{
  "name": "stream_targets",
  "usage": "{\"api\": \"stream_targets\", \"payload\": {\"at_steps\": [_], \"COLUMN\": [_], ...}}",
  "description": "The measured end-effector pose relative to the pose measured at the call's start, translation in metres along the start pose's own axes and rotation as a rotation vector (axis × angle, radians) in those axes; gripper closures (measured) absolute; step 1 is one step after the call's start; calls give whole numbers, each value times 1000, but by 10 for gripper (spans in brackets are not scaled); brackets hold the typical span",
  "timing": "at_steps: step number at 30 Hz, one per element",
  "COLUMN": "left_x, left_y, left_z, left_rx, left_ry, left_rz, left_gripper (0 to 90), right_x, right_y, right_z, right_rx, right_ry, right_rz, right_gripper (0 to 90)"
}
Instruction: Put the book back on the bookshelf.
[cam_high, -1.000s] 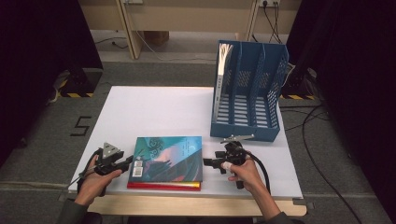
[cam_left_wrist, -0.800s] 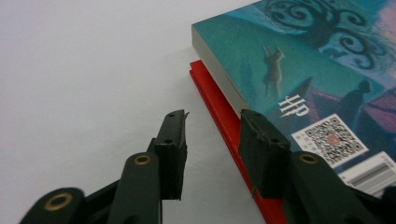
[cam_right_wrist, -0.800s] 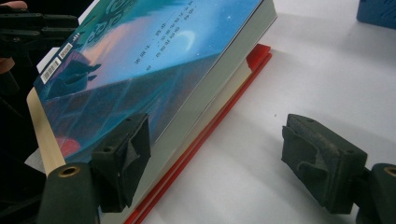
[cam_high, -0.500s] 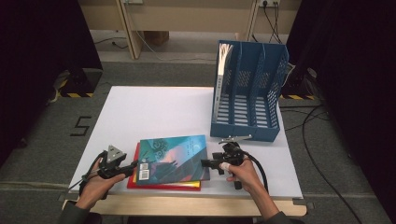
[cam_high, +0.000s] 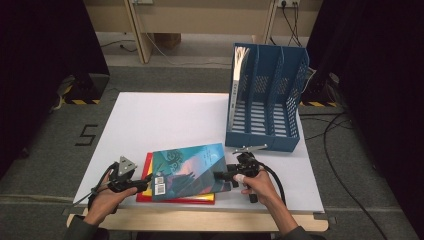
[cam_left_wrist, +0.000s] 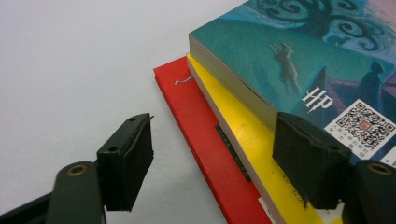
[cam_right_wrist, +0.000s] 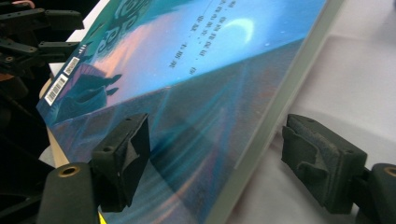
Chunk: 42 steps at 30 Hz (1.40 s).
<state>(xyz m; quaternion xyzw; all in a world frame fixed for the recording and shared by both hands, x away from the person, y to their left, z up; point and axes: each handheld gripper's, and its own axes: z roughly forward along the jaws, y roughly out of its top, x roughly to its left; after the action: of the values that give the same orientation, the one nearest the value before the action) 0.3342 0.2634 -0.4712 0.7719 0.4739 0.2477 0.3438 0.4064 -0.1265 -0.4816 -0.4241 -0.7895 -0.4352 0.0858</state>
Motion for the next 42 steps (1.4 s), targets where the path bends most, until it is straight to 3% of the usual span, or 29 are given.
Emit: {"api": "stream_targets", "payload": {"at_steps": [4,7,9,13,15,18,22,25,29,33,37,39,40,42], "left_x": [1,1,1,0,1,-1,-4,-8,-7,-2,1,4,7,13], "left_y": [-1,-1,-1,-2,-2,-3,-2,-1,-1,-2,-2,-1,0,0], "left_z": [0,0,0,1,0,1,2,4,4,7,9,8,8,7], "left_rx": [-1,-2,-5,-6,-1,-12,-18,-27,-34,-43,-49,-71,-81,-97], "left_ry": [2,2,1,-3,-13,-10,-13,-9,17,0,-7,-28,-28,-27], "left_rz": [-2,-6,-8,-16,-21,-26,-24,-15,19,-21,-17,-43,-59,-90], "left_gripper": [249,249,252,268,282,325,404,438,368,272,158,150,146,147], "right_x": [-2,-2,-1,-3,-1,4,3,8,20,27,34,37,38,40], "right_y": [1,1,3,5,7,10,16,24,35,42,57,66,69,77], "right_z": [9,16,18,14,8,1,-8,-9,-7,-12,-23,-30,-32,-38], "right_rx": [13,16,14,-11,-40,-73,-157,-130,-75,-69,-81,-74,-81,-60], "right_ry": [41,71,77,76,62,52,149,171,154,133,133,118,112,95], "right_rz": [11,30,17,36,15,-14,48,45,20,-11,-49,-94,-82,-104], "right_gripper": [170,171,192,314,421,481,573,595,634,668,705,711,714,718]}}
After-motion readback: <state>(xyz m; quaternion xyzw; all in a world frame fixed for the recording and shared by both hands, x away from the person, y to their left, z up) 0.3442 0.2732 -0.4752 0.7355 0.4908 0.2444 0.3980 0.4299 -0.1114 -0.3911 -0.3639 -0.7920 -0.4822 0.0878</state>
